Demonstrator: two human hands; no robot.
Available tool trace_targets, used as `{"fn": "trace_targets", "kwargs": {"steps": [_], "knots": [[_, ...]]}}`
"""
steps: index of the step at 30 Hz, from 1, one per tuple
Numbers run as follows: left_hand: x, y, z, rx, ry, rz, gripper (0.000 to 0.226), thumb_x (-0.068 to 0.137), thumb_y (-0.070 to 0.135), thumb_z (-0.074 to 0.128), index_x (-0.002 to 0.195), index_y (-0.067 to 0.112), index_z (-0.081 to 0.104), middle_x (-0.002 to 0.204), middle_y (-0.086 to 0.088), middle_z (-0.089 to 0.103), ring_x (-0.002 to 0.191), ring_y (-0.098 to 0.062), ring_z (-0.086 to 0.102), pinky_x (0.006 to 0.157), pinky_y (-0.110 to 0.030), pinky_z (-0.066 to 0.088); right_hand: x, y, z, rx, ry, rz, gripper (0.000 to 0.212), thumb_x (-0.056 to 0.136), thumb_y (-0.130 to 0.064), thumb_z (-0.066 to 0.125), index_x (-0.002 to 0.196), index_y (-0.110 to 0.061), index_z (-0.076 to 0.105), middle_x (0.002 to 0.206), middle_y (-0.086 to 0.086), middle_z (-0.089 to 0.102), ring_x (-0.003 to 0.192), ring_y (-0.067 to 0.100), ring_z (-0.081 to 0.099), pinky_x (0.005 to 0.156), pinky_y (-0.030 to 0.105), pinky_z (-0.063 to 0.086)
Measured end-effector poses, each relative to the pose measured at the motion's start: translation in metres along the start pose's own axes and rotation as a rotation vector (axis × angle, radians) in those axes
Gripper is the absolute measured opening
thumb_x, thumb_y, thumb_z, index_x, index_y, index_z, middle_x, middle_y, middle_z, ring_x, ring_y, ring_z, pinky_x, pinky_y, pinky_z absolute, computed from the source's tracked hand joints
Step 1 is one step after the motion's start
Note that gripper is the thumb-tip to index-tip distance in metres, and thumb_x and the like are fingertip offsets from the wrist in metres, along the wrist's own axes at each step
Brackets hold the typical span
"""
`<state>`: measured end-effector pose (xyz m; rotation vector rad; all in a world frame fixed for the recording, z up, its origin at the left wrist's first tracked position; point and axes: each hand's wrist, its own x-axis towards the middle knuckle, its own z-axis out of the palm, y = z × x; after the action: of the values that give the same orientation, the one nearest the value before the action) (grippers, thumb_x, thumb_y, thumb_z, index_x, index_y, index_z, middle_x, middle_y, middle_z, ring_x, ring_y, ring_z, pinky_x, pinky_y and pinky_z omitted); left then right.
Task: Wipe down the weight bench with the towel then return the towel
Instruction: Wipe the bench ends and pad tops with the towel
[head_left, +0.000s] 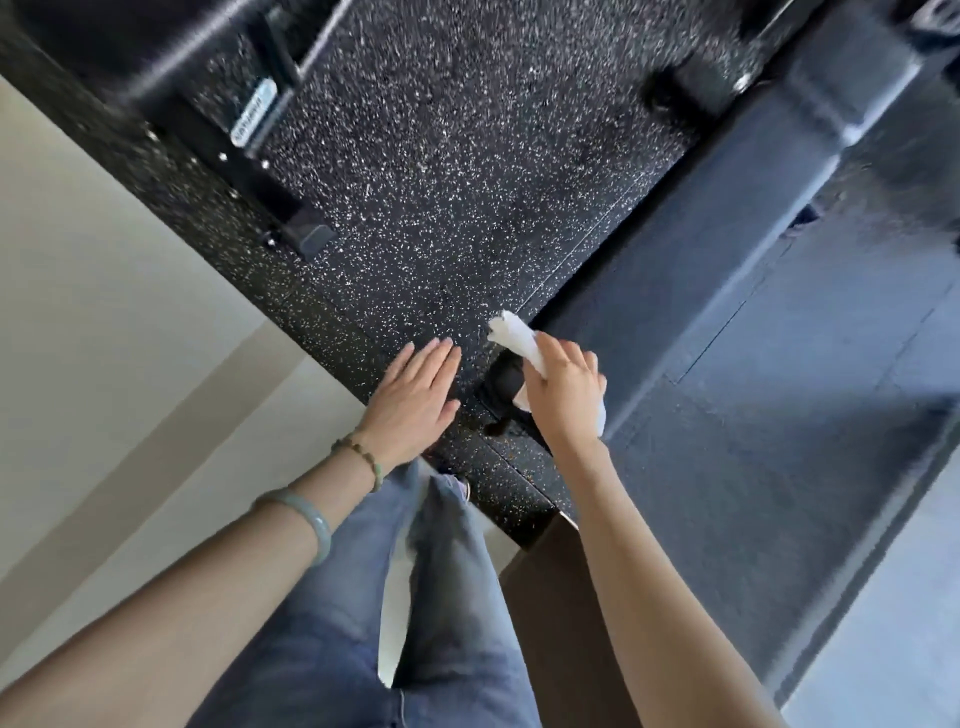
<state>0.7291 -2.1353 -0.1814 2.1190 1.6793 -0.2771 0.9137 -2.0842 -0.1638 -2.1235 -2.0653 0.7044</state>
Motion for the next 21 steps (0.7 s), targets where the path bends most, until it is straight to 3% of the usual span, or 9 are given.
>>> {"fn": "trace_targets", "kwargs": {"steps": [4,8,11,17,21], "knots": [[-0.018,0.023,-0.070,0.008,0.149,0.056,0.063,0.102,0.042,0.023,0.151,0.011,-0.001,0.159,-0.004,-0.003,0.147,-0.018,-0.003,0.117,-0.036,-0.011,-0.028,-0.025,-0.071,0.068,0.137,0.049,0.035,0.094,-0.027,0.050,0.129,-0.026,0.055,0.123,0.001,0.058,0.111,0.029,0.045,0.088,0.042,0.036],[-0.019,0.030,-0.128,0.034,0.333,0.137,0.064,0.100,0.042,0.030,0.151,0.007,0.016,0.158,-0.010,0.016,0.146,-0.021,0.015,0.117,-0.038,-0.002,-0.046,-0.037,-0.122,0.155,0.383,0.019,0.028,0.089,-0.020,0.060,0.117,-0.020,0.064,0.108,0.007,0.065,0.094,0.038,0.053,0.076,0.045,0.043],[-0.015,0.032,-0.166,0.049,0.407,0.189,0.064,0.099,0.043,0.029,0.150,0.005,0.020,0.157,-0.012,0.020,0.145,-0.023,0.019,0.118,-0.039,0.004,-0.052,-0.044,-0.148,0.191,0.503,0.056,0.027,0.089,-0.020,0.058,0.115,-0.021,0.064,0.105,0.007,0.065,0.090,0.036,0.052,0.076,0.044,0.043],[0.014,0.030,-0.215,0.086,0.439,0.331,0.066,0.098,0.046,0.025,0.149,0.006,0.023,0.156,-0.011,0.024,0.144,-0.022,0.021,0.118,-0.040,0.008,-0.038,-0.060,-0.175,0.235,0.639,0.147,0.027,0.089,-0.019,0.059,0.115,-0.024,0.065,0.102,0.004,0.066,0.089,0.034,0.052,0.075,0.043,0.045],[0.055,0.017,-0.243,0.125,0.439,0.461,0.065,0.096,0.046,0.031,0.148,0.005,0.029,0.154,-0.010,0.029,0.142,-0.022,0.027,0.117,-0.037,0.005,-0.013,-0.075,-0.175,0.241,0.700,0.260,0.034,0.086,-0.029,0.047,0.114,-0.026,0.065,0.102,0.000,0.066,0.090,0.032,0.054,0.076,0.042,0.045]]}}
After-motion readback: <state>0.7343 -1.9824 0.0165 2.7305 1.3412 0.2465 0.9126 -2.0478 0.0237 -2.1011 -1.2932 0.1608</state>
